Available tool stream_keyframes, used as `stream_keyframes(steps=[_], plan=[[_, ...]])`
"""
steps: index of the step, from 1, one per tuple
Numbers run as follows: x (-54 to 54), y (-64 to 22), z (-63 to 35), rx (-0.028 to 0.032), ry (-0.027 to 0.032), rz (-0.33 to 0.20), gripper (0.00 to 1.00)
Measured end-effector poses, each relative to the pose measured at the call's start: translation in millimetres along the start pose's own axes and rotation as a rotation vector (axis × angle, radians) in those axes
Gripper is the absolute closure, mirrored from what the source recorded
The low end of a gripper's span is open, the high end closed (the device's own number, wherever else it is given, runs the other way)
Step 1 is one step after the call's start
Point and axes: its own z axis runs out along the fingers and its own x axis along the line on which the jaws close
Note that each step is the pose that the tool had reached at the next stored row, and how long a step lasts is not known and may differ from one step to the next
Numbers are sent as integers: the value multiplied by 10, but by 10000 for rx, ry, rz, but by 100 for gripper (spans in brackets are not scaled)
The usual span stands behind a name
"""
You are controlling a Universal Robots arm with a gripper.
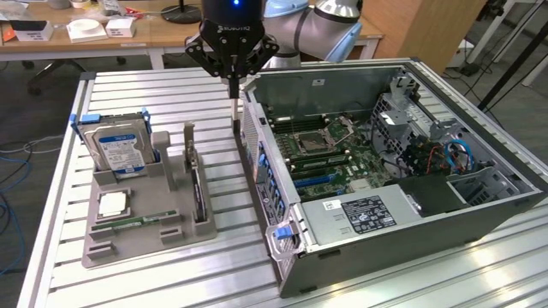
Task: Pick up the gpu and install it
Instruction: 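Reach for the gpu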
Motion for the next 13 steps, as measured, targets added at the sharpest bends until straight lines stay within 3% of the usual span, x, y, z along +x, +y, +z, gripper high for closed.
stream_keyframes(steps=[13], plan=[[129,-9,-4,1,1,0,89]])
